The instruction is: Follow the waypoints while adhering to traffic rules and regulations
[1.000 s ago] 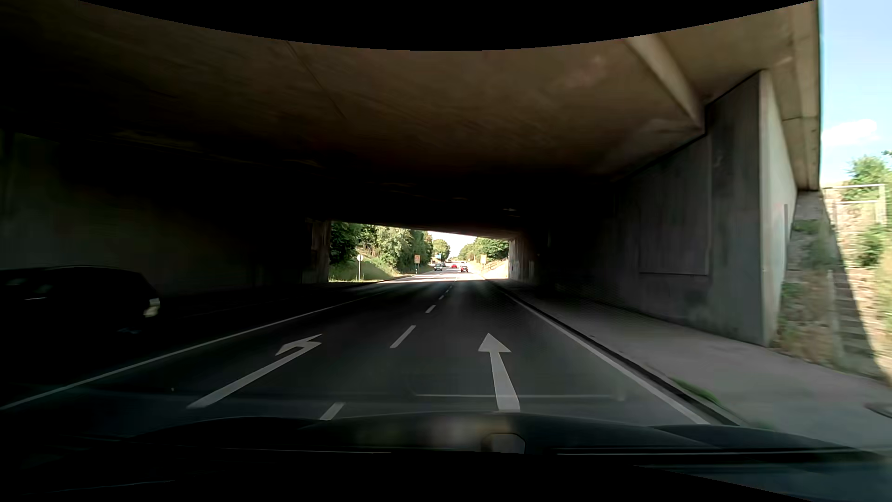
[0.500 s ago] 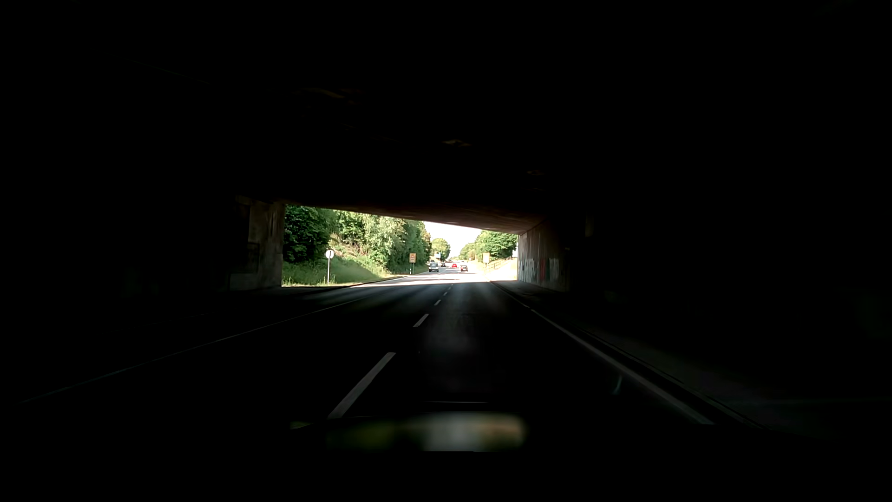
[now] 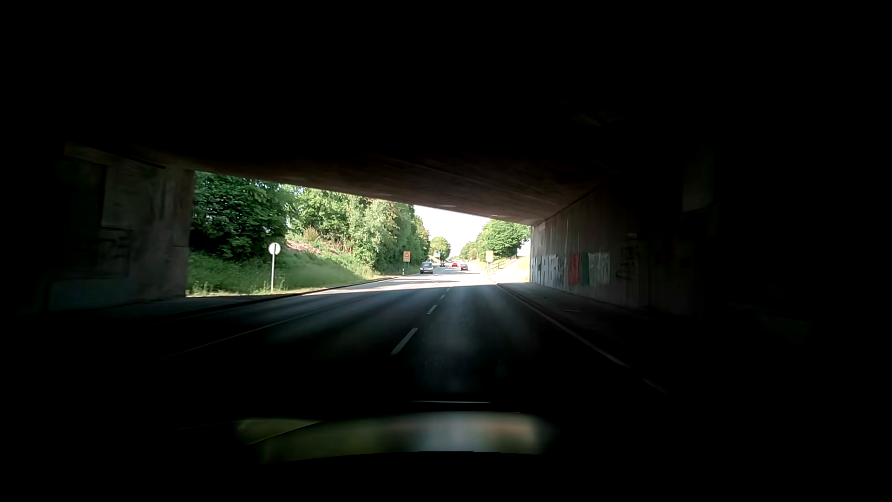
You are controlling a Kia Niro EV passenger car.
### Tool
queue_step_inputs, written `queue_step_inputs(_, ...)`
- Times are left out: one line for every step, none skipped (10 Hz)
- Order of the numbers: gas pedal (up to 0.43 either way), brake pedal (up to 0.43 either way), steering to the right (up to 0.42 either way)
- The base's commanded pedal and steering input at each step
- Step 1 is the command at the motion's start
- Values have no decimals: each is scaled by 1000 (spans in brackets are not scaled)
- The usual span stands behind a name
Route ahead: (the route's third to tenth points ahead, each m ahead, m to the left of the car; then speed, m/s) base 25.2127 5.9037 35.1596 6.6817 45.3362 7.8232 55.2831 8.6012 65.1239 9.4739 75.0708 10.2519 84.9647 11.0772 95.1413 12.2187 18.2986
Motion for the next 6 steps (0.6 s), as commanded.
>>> queue_step_inputs(0, 6, 0)
queue_step_inputs(0, 6, 0)
queue_step_inputs(0, 6, 0)
queue_step_inputs(0, 6, 3)
queue_step_inputs(0, 6, 5)
queue_step_inputs(0, 6, 5)
